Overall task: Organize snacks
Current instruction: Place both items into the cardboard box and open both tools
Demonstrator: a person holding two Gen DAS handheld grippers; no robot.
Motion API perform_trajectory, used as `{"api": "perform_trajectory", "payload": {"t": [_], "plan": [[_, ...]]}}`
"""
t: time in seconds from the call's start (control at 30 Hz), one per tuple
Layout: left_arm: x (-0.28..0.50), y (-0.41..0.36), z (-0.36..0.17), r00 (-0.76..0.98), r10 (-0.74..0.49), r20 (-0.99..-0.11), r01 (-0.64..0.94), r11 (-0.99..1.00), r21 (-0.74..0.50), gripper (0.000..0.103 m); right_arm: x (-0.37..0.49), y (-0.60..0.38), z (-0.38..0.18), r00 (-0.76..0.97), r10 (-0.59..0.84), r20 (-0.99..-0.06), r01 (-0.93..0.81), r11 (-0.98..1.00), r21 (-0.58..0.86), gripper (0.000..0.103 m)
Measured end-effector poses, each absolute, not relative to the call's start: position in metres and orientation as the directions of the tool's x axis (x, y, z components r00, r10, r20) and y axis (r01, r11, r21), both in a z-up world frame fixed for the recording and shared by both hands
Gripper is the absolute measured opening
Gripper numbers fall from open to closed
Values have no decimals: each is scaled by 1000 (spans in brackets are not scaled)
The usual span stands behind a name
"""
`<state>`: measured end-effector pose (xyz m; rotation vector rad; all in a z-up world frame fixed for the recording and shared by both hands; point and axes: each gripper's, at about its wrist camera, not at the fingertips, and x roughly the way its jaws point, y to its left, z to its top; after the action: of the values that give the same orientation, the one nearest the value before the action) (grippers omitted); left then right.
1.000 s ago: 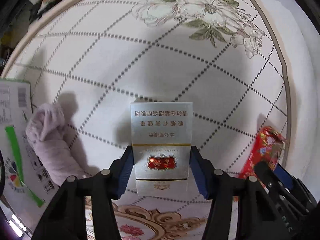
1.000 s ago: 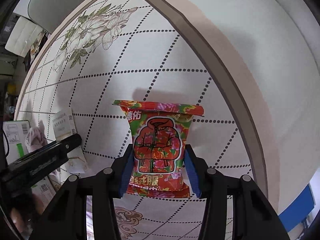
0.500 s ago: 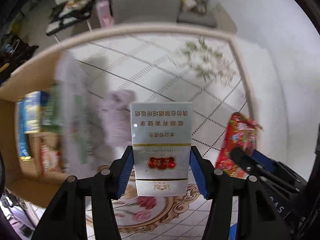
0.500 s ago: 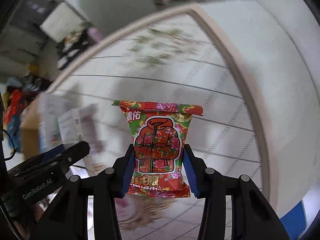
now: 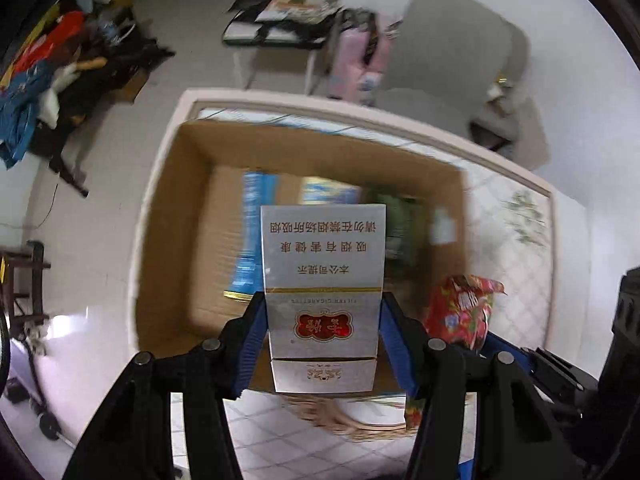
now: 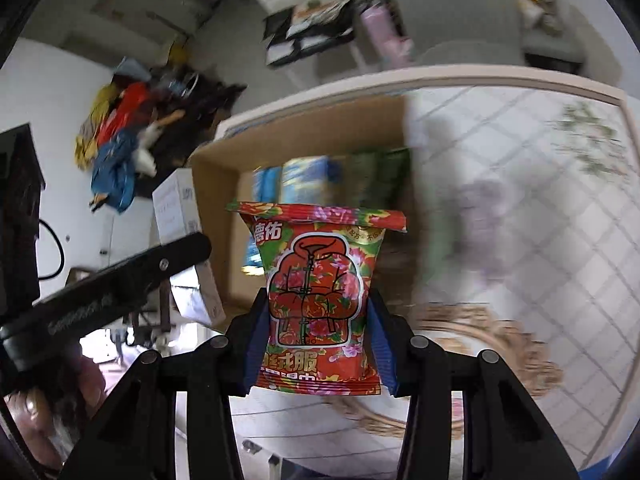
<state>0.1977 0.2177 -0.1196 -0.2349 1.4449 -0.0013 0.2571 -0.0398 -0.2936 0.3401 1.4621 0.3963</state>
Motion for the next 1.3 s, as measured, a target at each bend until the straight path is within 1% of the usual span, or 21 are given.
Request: {"api": "perform_trajectory", "payload": {"t": [0.13,0.23,0.37,0.53,0.63,0.7,0.77,0.8,0.83,0.87,0.9,0.93,0.97,1.0,1.03,1.07,1.1,1.13,1.2,1.3], "plan": [[218,260,-154,54,-154,-987,-200,966,-162,52,272,18,-321,5,415,-910,-70,908,413,48],[237,272,-170,32,-138,-990,-182,973,-142,52,283,43,-352,-46,370,-928,-70,925,372,48],[258,278,-192,-18,-93,-996,-125,988,-90,53,290,60,-379,-93,327,-940,-55,941,333,48],[282,282,-223,-70,-27,-997,-67,998,-23,53,292,67,-400,-119,276,-954,-70,956,285,48],[293,286,-236,-80,-3,-997,-59,998,2,53,292,72,-412,-148,261,-954,-76,959,274,49],[298,293,-242,-91,-10,-996,-88,996,-2,53,290,73,-418,-157,247,-956,-81,962,262,49],[301,299,-247,-110,-21,-994,-119,993,-8,54,291,76,-423,-150,245,-958,-82,962,259,53],[302,301,-250,-114,-30,-993,-126,992,-16,54,292,77,-423,-147,251,-957,-77,961,264,57],[304,302,-251,-115,-32,-993,-130,991,-16,54,292,78,-421,-144,256,-956,-72,961,268,66],[304,304,-250,-113,-24,-993,-136,991,-8,57,292,78,-420,-139,259,-956,-67,960,270,71],[305,304,-250,-109,-33,-993,-138,990,-18,59,293,77,-418,-132,262,-956,-63,960,272,84],[304,305,-248,-109,-44,-993,-141,990,-29,60,294,77,-414,-117,266,-957,-62,960,274,92],[303,305,-247,-109,-52,-993,-142,989,-36,63,295,76,-412,-108,261,-959,-62,961,268,93],[303,304,-245,-106,-60,-992,-140,989,-45,69,295,76,-410,-101,248,-963,-61,965,255,93],[301,302,-241,-100,-65,-993,-135,989,-51,72,295,75,-408,-93,231,-968,-59,970,237,93],[299,300,-236,-91,-64,-994,-129,990,-52,78,295,73,-405,-80,218,-973,-57,973,222,93],[296,298,-229,-72,-60,-996,-117,992,-51,87,295,71,-404,-71,210,-975,-54,975,214,93],[294,297,-225,-58,-52,-997,-109,993,-46,91,295,68,-401,-61,198,-978,-50,978,201,93],[286,295,-212,-19,-31,-999,-86,996,-30,93,292,58,-393,-40,171,-984,-49,984,173,93],[271,297,-197,24,-39,-999,-76,996,-40,93,288,52,-383,-10,131,-991,-56,990,131,98]]}}
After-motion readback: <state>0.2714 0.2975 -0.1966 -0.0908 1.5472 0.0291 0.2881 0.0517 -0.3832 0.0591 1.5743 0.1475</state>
